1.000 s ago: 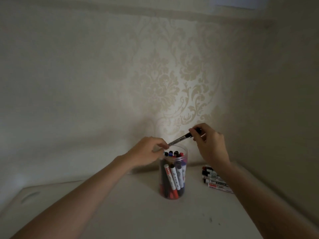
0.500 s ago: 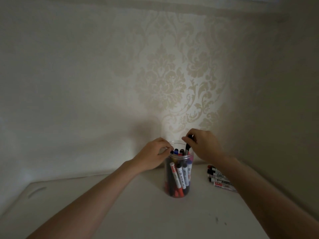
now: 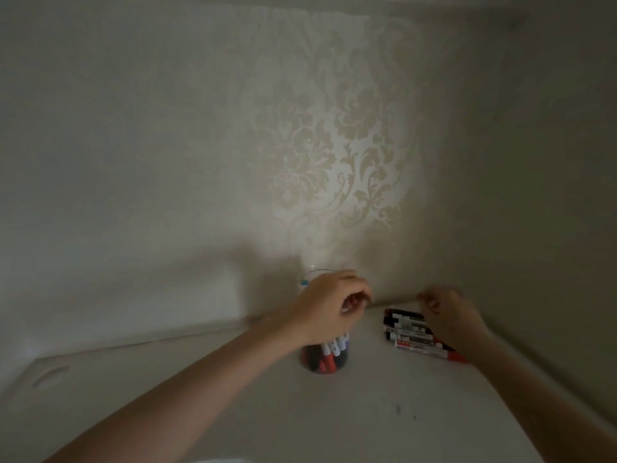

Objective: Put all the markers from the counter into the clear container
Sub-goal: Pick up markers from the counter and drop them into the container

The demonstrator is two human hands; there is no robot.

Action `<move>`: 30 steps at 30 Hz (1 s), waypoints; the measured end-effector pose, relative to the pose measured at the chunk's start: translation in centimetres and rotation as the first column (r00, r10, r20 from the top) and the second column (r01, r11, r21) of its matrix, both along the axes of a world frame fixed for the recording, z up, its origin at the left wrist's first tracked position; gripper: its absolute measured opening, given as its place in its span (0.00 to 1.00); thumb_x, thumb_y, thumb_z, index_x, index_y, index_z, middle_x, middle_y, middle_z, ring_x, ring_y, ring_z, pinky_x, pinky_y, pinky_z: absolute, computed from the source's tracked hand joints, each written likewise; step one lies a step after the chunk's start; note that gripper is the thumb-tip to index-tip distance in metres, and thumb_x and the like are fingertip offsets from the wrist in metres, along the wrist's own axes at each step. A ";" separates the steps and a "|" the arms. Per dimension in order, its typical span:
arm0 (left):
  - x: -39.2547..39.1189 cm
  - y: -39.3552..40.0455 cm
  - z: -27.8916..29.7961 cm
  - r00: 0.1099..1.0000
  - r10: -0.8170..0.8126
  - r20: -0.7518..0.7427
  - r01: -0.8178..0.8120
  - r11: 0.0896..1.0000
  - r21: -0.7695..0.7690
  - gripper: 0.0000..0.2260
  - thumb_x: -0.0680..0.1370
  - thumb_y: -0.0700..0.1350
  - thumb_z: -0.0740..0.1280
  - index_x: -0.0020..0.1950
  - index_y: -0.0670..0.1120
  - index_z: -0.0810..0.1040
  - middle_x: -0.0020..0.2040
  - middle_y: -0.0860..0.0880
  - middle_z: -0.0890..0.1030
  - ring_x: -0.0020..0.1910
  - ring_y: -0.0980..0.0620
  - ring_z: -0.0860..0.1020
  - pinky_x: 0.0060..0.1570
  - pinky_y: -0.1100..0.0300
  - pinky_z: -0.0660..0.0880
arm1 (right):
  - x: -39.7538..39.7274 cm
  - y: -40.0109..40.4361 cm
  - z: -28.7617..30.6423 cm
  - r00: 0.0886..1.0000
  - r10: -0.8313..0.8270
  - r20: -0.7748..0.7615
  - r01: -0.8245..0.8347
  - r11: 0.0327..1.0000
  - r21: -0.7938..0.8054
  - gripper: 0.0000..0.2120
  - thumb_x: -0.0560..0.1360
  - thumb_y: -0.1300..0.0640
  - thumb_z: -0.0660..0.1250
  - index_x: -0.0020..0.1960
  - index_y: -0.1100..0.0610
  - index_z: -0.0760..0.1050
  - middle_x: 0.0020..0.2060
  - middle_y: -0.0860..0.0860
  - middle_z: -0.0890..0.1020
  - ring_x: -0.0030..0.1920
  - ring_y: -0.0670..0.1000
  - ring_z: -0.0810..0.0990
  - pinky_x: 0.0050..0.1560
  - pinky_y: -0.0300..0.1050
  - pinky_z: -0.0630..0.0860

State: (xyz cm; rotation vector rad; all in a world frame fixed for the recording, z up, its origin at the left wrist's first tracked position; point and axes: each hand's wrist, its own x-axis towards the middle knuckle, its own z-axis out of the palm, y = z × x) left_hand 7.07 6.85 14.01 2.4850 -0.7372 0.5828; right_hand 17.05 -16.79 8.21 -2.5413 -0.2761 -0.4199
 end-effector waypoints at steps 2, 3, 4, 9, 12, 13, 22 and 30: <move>0.7 -2.5 -1.2 0.992 -0.047 -0.116 0.052 0.998 0.037 0.08 0.78 0.39 0.68 0.56 0.45 0.82 0.52 0.48 0.82 0.49 0.53 0.81 0.54 0.58 0.78 | 0.0 -3.6 -2.9 0.990 -0.078 -0.120 0.064 0.991 -0.116 0.11 0.74 0.53 0.64 0.56 0.48 0.78 0.55 0.52 0.81 0.53 0.55 0.79 0.53 0.50 0.76; 1.3 -3.7 -2.1 0.981 -0.042 -0.191 0.054 0.997 0.059 0.10 0.78 0.39 0.68 0.59 0.46 0.80 0.55 0.48 0.81 0.52 0.52 0.80 0.56 0.57 0.78 | -0.1 -5.0 -4.3 0.986 -0.085 -0.145 0.061 0.984 -0.165 0.12 0.74 0.50 0.64 0.58 0.46 0.76 0.57 0.51 0.79 0.55 0.54 0.78 0.53 0.49 0.76; 2.0 -4.7 -3.3 0.963 -0.006 -0.270 0.033 0.995 0.093 0.13 0.79 0.40 0.67 0.63 0.46 0.78 0.59 0.48 0.79 0.56 0.51 0.79 0.59 0.57 0.77 | -0.4 -6.0 -5.5 0.985 -0.063 -0.162 0.031 0.981 -0.190 0.14 0.75 0.48 0.64 0.60 0.45 0.75 0.59 0.49 0.78 0.56 0.53 0.77 0.54 0.48 0.75; 5.9 -7.5 -9.7 0.901 0.160 -0.402 -0.093 0.979 0.180 0.22 0.80 0.41 0.65 0.73 0.49 0.67 0.73 0.48 0.67 0.69 0.49 0.71 0.67 0.58 0.71 | -1.8 -7.5 -8.8 0.985 0.079 -0.153 -0.108 0.975 -0.194 0.15 0.76 0.49 0.64 0.62 0.45 0.74 0.60 0.46 0.73 0.59 0.50 0.73 0.54 0.44 0.71; 8.1 -7.8 -11.7 0.899 0.203 -0.387 -0.119 0.966 0.231 0.22 0.80 0.40 0.64 0.74 0.49 0.66 0.74 0.48 0.67 0.70 0.48 0.69 0.69 0.54 0.70 | -1.7 -8.1 -9.2 0.980 0.140 -0.139 -0.156 0.981 -0.113 0.14 0.74 0.50 0.66 0.60 0.44 0.75 0.56 0.45 0.74 0.56 0.49 0.74 0.55 0.43 0.71; 8.8 -7.8 -12.1 0.900 0.210 -0.382 -0.120 0.962 0.247 0.22 0.80 0.40 0.64 0.74 0.49 0.67 0.73 0.47 0.68 0.70 0.47 0.69 0.69 0.53 0.70 | -1.5 -8.3 -9.3 0.978 0.153 -0.140 -0.167 0.981 -0.095 0.15 0.74 0.50 0.66 0.60 0.43 0.75 0.55 0.45 0.75 0.55 0.49 0.74 0.55 0.44 0.72; 11.1 -8.7 -13.6 0.907 0.205 -0.369 -0.148 0.973 0.176 0.15 0.78 0.45 0.70 0.63 0.47 0.77 0.64 0.46 0.74 0.64 0.47 0.73 0.64 0.58 0.71 | -1.8 -10.9 -9.6 0.974 0.103 -0.199 -0.075 0.987 0.144 0.08 0.74 0.56 0.68 0.51 0.45 0.80 0.46 0.45 0.80 0.44 0.45 0.78 0.45 0.32 0.71; 7.0 -8.1 -8.4 0.955 0.184 -0.234 -0.201 0.978 -0.051 0.08 0.78 0.42 0.69 0.57 0.47 0.80 0.56 0.50 0.83 0.54 0.53 0.80 0.53 0.64 0.74 | -2.7 -9.9 -5.8 0.969 0.098 -0.227 0.111 0.648 0.753 0.07 0.76 0.68 0.63 0.53 0.66 0.78 0.38 0.56 0.83 0.34 0.51 0.81 0.34 0.33 0.79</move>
